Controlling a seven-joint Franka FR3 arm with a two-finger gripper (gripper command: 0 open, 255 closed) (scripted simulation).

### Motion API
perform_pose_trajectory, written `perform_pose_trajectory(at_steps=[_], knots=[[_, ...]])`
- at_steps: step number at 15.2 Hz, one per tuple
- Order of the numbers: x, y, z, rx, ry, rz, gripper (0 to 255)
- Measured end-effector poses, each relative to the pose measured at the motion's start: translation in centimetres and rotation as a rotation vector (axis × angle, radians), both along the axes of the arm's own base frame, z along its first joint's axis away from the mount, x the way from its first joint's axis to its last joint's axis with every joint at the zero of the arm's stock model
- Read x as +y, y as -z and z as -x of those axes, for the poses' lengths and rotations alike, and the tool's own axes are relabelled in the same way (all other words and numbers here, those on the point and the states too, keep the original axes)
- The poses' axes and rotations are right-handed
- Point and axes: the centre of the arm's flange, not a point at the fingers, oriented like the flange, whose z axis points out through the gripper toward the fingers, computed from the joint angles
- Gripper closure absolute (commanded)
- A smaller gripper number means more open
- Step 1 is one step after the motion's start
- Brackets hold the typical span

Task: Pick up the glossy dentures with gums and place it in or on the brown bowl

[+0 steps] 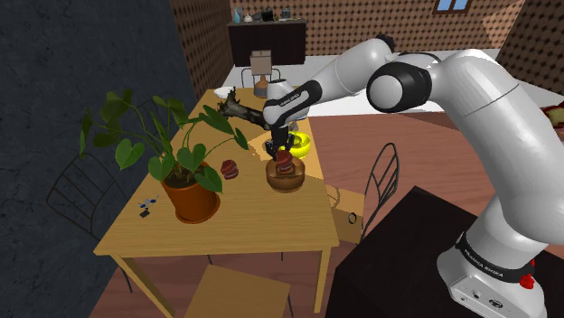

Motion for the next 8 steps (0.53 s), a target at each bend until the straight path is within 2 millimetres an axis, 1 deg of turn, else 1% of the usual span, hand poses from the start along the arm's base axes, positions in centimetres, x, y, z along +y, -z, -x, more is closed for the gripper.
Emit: perform_pose_trajectory(at_steps=[1, 2, 8], knots=[[0.01, -0.08, -0.03, -0.002, 0.0, 0.0, 255], [0.0, -0.03, 0.0, -0.001, 0.0, 0.0, 0], [0.0, 0.05, 0.04, 0.001, 0.0, 0.0, 0]])
